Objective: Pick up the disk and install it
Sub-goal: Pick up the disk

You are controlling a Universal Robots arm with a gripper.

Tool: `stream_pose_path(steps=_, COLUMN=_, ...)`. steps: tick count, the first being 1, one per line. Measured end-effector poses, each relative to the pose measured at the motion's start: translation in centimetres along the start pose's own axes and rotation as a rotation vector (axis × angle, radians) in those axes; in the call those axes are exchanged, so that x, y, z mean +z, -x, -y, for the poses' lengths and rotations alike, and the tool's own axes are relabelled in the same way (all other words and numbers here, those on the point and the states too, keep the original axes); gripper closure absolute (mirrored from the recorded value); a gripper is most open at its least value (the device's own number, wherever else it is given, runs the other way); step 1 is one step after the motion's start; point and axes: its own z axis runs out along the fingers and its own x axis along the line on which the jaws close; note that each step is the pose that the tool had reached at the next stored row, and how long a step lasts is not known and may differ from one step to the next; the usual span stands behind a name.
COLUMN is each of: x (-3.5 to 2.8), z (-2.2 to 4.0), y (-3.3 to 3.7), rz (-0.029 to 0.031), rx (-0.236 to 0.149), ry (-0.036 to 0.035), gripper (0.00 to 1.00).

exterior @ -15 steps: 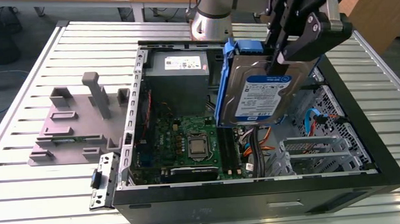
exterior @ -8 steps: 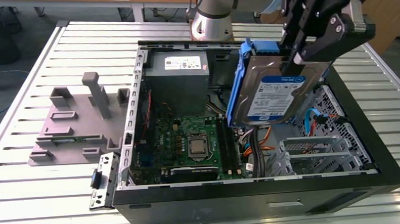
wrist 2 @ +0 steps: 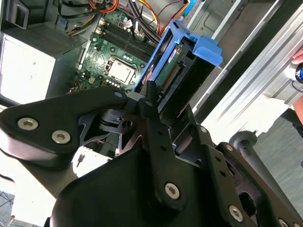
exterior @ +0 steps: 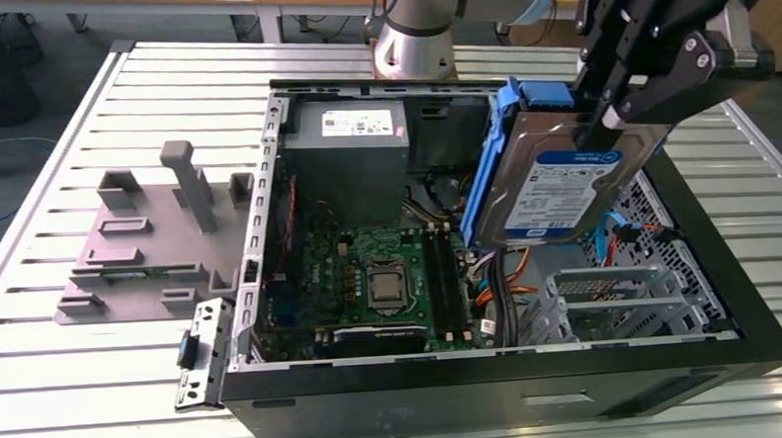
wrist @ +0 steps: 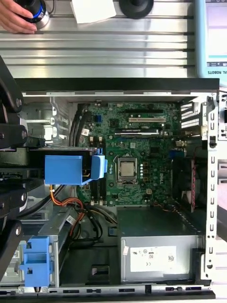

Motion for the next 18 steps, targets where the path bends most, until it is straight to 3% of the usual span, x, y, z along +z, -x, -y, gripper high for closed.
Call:
stream_pose_path(steps=10, x=-0.06, z=1.17, y=-1.11, rz=0.0000, rx=0.000, ry=0.0000, gripper=0.65)
stream_pose_path(steps=18, x=-0.10, z=1.73, y=-2.25, rz=0.0001, rx=0.002, ry=0.0000, gripper=0.65)
